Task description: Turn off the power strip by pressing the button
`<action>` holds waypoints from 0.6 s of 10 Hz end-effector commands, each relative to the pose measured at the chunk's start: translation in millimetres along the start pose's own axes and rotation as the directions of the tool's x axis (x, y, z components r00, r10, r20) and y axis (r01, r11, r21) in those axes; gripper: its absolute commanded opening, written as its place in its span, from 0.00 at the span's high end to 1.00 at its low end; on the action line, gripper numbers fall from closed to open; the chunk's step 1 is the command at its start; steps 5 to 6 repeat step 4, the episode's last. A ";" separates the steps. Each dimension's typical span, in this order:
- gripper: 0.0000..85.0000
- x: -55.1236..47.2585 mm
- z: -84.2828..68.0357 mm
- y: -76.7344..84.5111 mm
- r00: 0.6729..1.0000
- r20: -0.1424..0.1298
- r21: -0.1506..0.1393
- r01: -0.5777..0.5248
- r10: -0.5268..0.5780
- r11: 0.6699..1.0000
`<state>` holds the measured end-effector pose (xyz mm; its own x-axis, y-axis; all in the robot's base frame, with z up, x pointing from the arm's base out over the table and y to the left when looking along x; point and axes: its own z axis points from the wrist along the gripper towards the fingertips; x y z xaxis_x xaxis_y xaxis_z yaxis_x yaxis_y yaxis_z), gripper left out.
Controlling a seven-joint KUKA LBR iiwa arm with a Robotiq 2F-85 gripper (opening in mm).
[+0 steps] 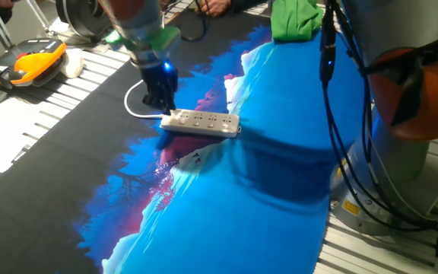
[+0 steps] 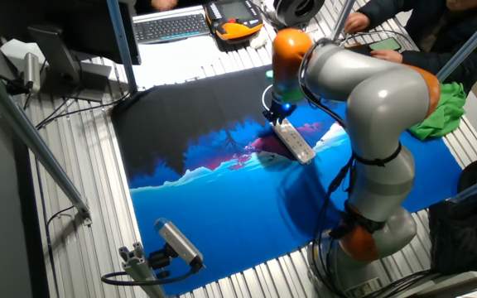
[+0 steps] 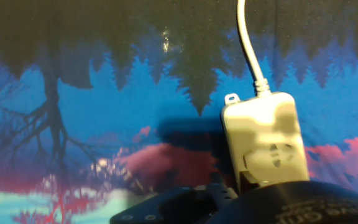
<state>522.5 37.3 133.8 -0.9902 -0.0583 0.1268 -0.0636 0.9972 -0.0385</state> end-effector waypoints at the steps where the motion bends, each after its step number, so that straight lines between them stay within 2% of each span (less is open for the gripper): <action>1: 1.00 12.6 -58.4 -4.2 1.000 0.000 -0.009 -0.006 0.006 1.000; 2: 1.00 21.5 -68.6 -6.2 1.000 0.005 -0.014 -0.014 0.014 1.000; 3: 1.00 29.1 -78.3 -9.3 1.000 0.011 -0.007 -0.012 0.013 1.000; 4: 1.00 32.7 -81.7 -12.8 1.000 0.018 -0.008 -0.008 0.008 1.000; 6: 1.00 32.7 -81.7 -12.8 1.000 0.018 -0.008 -0.008 0.008 1.000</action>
